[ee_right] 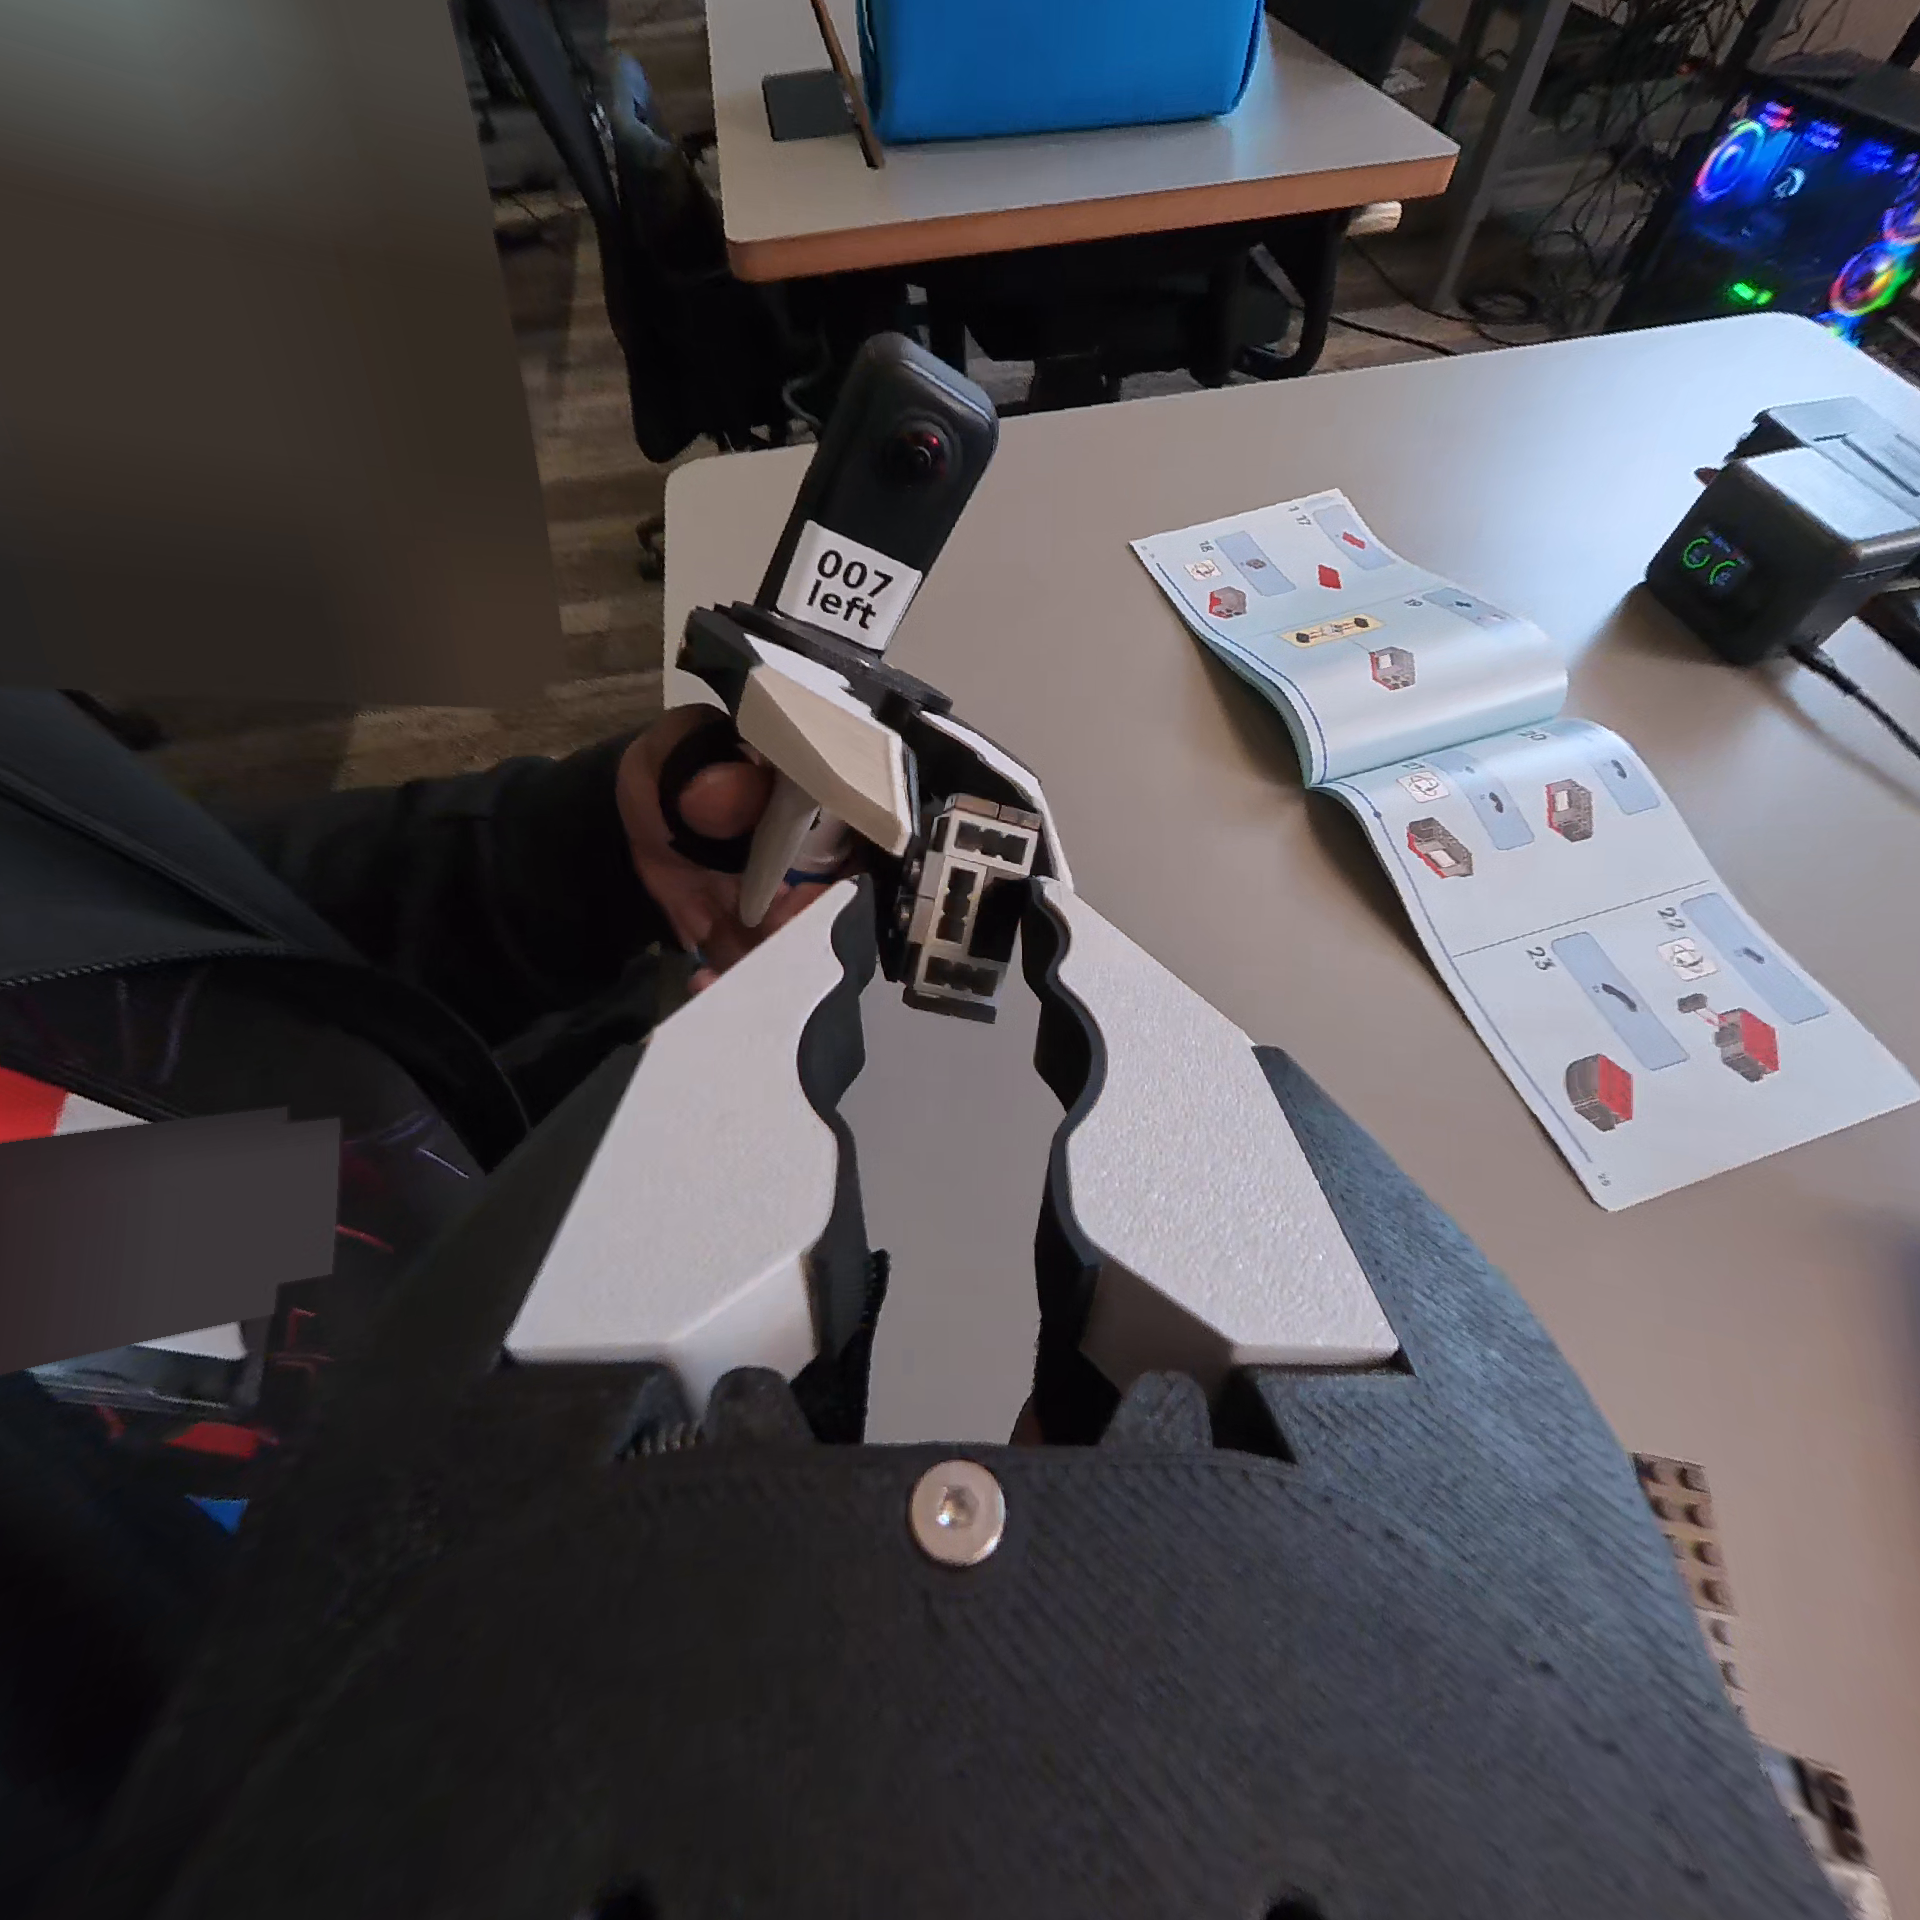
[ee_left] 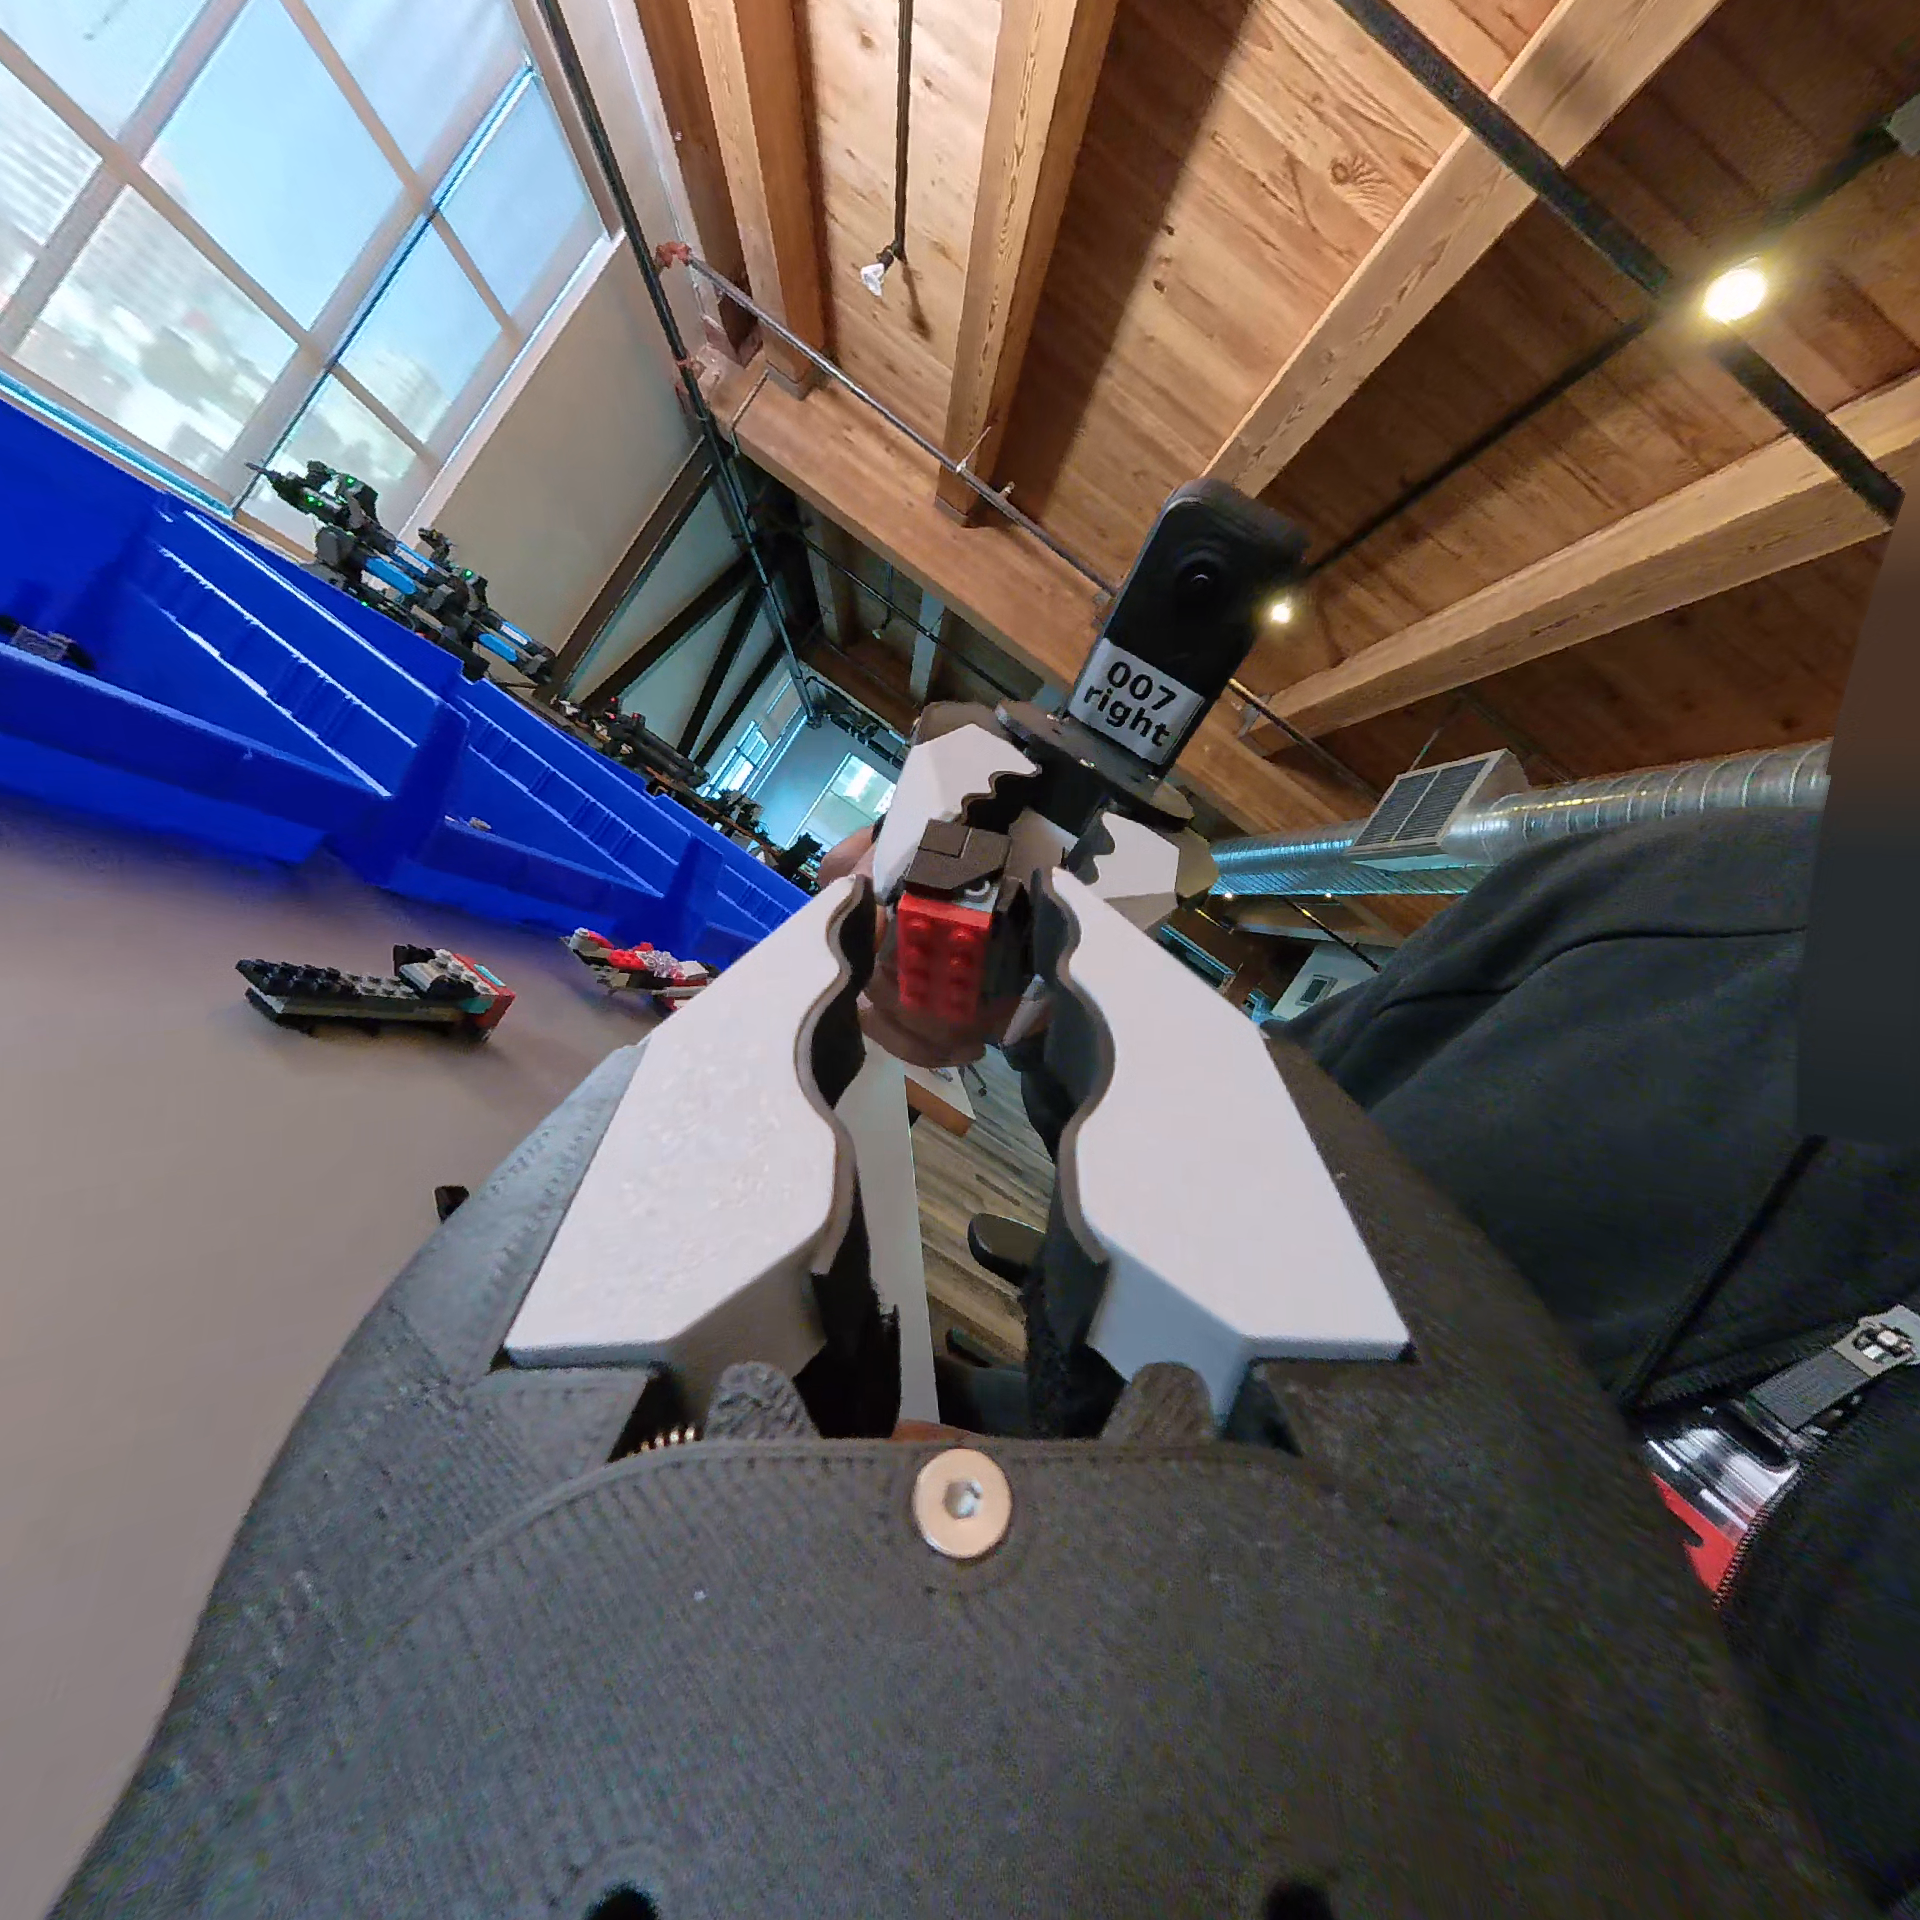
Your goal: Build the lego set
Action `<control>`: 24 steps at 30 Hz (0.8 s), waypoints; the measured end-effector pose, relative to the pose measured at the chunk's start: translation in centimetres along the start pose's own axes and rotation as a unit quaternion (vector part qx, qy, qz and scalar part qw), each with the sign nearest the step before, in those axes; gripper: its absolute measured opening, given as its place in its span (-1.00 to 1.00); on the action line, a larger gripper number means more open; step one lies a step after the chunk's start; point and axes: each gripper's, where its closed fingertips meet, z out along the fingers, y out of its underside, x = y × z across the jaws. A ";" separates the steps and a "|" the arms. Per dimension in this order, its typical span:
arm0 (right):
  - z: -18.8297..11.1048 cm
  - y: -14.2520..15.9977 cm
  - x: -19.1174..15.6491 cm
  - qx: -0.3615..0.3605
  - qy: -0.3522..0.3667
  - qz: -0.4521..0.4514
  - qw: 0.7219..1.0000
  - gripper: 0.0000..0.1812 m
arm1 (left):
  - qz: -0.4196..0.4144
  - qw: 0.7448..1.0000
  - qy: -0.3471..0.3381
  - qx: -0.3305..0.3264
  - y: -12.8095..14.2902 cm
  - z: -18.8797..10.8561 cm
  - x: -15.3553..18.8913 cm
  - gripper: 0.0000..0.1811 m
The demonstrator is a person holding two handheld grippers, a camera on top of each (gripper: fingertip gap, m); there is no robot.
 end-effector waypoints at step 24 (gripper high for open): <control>-2.6 -3.0 1.6 0.208 -0.127 0.263 0.933 -0.72 | -0.039 0.998 0.000 0.055 -1.7 -0.6 -0.4 -0.63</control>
